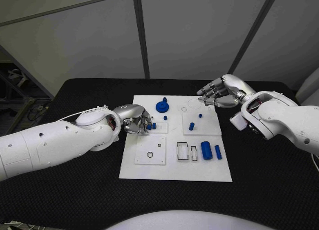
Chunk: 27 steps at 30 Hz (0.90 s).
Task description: Assemble the parts on the task board
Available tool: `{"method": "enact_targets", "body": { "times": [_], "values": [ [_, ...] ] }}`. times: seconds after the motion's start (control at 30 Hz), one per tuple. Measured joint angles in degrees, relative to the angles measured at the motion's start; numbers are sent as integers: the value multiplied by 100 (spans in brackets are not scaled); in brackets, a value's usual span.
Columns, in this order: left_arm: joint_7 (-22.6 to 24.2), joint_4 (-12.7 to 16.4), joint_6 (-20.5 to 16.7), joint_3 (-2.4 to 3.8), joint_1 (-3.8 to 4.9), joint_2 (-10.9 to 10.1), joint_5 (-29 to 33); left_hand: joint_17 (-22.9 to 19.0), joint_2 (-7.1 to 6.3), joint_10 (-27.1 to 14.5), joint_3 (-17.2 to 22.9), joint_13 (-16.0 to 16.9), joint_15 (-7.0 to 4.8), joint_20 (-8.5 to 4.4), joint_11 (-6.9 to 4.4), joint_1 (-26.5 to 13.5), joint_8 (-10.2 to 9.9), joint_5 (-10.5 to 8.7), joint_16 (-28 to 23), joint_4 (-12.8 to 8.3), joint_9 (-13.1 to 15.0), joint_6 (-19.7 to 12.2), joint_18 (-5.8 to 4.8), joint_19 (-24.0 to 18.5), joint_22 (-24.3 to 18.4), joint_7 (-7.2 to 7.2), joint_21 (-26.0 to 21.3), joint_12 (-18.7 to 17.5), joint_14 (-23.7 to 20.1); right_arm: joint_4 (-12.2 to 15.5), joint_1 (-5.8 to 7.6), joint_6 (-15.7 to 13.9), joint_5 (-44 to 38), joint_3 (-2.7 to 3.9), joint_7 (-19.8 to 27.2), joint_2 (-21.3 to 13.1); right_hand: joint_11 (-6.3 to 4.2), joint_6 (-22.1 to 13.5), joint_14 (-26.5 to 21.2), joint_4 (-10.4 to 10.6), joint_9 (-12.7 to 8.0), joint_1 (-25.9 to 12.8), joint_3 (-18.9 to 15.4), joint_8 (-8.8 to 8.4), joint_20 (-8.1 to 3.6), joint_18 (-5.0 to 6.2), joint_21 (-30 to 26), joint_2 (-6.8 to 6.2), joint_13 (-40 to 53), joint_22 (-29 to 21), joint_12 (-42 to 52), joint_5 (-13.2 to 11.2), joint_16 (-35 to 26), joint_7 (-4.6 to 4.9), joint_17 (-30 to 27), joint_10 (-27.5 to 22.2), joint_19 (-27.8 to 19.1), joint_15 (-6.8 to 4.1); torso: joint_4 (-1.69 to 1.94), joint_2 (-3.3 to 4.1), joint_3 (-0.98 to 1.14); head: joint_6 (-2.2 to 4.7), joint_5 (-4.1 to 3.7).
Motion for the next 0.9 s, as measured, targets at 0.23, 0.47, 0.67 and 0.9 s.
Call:
{"method": "enact_targets", "body": {
  "times": [0.23, 0.47, 0.67, 0.9],
  "values": [
    [3, -7, 7, 3, 1, 9, -1, -5, 137, -13, 225, -83, 0, 0, -13, 183, 0, -23, 61, -57, -75, 74, 1, 0, 93, 13, 59, 0, 0, 3, 0, 0, -1, 0, 0, -3, 0, 0, 0, 0, 0, 0, 0, 0, 0, 0, 0, 0, 0, 0, 0, 0, 0, 0, 0, 0, 0, 0, -2, 1, 1, -5, -5],
    [28, -2, 4, 0, 0, 10, 4, -31, 160, -12, 317, -137, 0, 0, -13, 204, 0, -25, 89, 0, -138, 111, 1, 0, 167, 31, 101, 0, 0, 5, 0, 0, -1, 0, 0, -7, 0, 0, 21, 0, 0, 0, 0, 0, 0, 0, 0, 0, -8, -6, 0, 0, 0, 0, 6, 0, 0, -21, -3, 2, 1, -3, -7],
    [44, -1, -24, -3, -4, 10, 19, -47, 117, -12, 298, -155, 0, 0, -13, 82, -22, -23, 115, 66, -192, 111, 0, 0, 205, 31, 101, 0, 0, 4, 0, 0, -1, 0, 0, -5, 0, 0, 20, 0, 0, 0, 0, 0, 0, 0, 0, 0, -8, -6, 0, 0, 0, 0, 6, 0, 0, -20, -1, 0, 1, 7, -7],
    [45, 6, -95, 1, -1, 0, 34, -57, 1, -12, 258, -164, 2, 0, -12, -34, -45, -22, 154, 137, -241, 111, 0, 0, 225, 31, 101, 20, 2, -1, 0, 0, -1, 0, 0, -5, 0, 0, 20, 0, 0, -7, 0, 0, 0, 0, 0, 7, -7, -6, 0, 0, -22, 0, 5, 0, 0, -20, -1, -4, 1, 25, -7]
  ]
}}
